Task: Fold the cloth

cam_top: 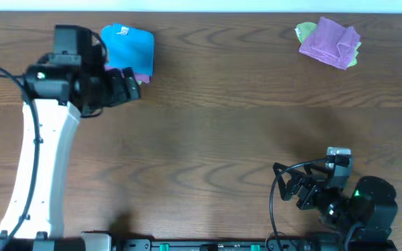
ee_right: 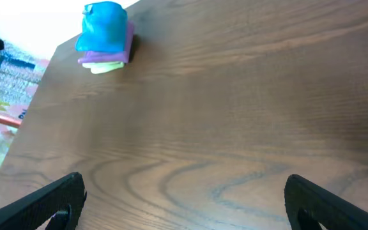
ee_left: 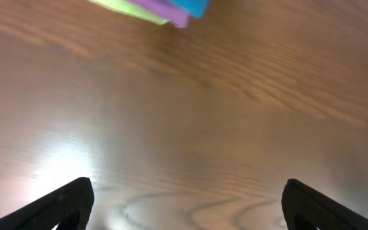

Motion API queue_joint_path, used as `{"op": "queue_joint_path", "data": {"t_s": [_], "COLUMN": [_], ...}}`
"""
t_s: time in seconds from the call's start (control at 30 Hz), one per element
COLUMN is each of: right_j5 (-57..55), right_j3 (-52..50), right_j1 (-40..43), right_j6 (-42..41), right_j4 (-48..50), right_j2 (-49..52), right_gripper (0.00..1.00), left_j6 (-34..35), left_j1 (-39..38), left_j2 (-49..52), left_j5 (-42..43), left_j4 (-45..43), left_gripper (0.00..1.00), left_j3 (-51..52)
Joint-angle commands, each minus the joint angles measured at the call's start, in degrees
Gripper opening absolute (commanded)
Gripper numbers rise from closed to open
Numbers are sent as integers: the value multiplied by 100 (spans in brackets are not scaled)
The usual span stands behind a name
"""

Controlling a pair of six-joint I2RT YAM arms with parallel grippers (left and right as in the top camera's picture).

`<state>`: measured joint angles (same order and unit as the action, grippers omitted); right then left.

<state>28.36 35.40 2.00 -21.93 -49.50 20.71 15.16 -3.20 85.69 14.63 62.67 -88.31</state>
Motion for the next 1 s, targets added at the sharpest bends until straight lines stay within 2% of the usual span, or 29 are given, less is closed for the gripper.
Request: {"op": "queue_joint_path", "data": {"t_s": [0.0,0.23,0.37,0.53,0.7,0.87,0.97], "right_j5": [37,37,37,37,37,37,37], "right_j3": [-22,-22,-22,-22,-22,-22,-22], "right_j1": [-15,-15,-15,-15,-15,-15,-15], "right_j6": [-55,-55,-55,-55,-55,-55,-55], "right_j4": [-7,-7,-7,-7,-7,-7,-7], "right_j2": [-28,-28,-28,-28,-28,-28,-28], "right_gripper": [99,99,99,99,99,99,99], "left_j6": [-133,-120,-122,-151,-302,-538,-962], "left_j1": [-157,-210,-201,-195,-70,173,280], "left_j2": [-562,-2597,-3856,-5558,-6996,-7764,-8011], "left_j5": [-66,-199,-643,-1193,-1272,-1274,-1274], "left_j4": [-251,-2074,-2651,-2780,-2723,-2653,-2643], "left_gripper": [95,95,95,95,95,95,95], "left_j3": [570,2977,4175,5480,6439,7016,7241]}}
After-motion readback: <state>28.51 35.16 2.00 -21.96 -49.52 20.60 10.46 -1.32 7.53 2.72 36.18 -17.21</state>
